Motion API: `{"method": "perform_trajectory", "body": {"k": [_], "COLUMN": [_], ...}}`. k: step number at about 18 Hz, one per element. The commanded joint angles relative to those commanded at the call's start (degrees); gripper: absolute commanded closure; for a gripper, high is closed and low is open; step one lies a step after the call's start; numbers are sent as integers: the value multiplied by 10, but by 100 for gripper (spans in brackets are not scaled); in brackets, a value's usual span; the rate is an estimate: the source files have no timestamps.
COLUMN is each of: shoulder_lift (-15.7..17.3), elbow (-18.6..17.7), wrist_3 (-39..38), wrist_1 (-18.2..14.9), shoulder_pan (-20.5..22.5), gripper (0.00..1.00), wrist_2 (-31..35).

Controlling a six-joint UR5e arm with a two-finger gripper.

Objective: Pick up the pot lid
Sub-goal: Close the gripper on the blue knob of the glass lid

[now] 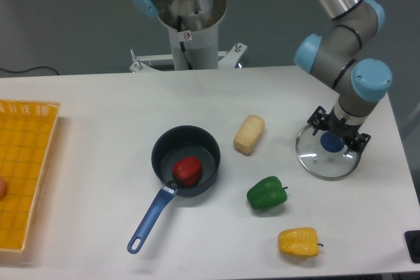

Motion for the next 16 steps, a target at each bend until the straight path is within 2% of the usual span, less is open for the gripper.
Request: {"method": "perform_trajectory", "body": {"k": [2,6,13,16], "shoulder_lift": [0,1,1,1], "elbow": [-1,-1,-1,-1], "wrist_3": [0,0,0,0], "wrist_1": [0,-1,0,0], "shoulder_pan": [0,0,0,0], "gripper": [3,17,31,39], "wrist_2": [0,0,-1,-1]}}
